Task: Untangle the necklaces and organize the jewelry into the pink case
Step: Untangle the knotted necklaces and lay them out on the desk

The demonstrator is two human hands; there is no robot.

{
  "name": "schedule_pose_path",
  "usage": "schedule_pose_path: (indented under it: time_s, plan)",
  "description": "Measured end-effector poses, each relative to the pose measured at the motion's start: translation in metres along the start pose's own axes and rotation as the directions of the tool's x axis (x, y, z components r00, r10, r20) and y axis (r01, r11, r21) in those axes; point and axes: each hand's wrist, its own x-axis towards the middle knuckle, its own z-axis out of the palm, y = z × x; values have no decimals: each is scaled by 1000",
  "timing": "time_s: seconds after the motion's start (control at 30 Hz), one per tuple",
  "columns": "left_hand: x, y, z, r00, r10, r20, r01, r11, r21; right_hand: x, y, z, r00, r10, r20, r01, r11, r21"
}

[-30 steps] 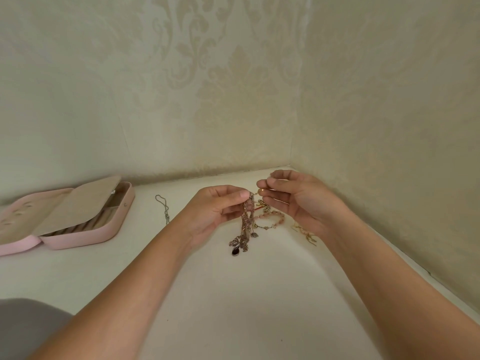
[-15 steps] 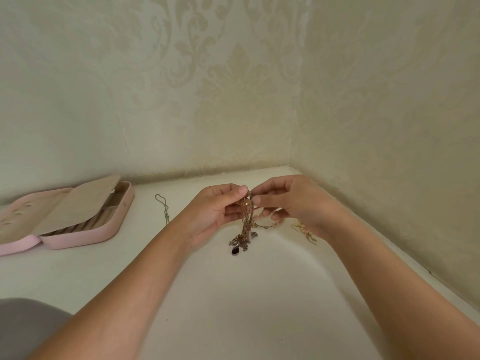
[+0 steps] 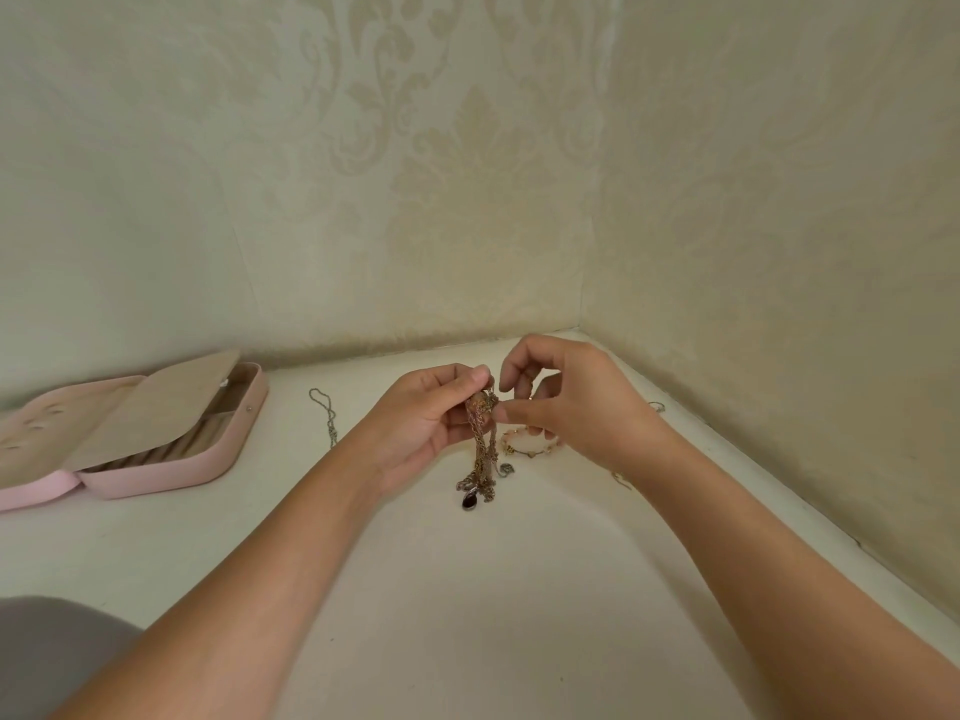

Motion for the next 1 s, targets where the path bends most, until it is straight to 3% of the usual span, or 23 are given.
schedule_pose_path:
  time_s: [0.13, 0.57, 0.83, 1.0]
  plan:
    - [0, 0, -1, 1000, -11, -1, 11, 1000, 4, 0, 2, 4, 998, -56, 30, 57, 998, -26]
    - [0, -2, 4, 998, -20, -61, 23, 998, 60, 0, 4, 7, 993, -95, -71, 82, 982, -168]
    - [1, -5, 3, 997, -13, -78, 22, 994, 111, 0, 4, 10, 998, -13, -60, 5, 992, -129]
    - [1, -4, 4, 997, -6, -78, 14, 994, 110, 0, 2, 9, 996, 91, -5, -91, 995, 50]
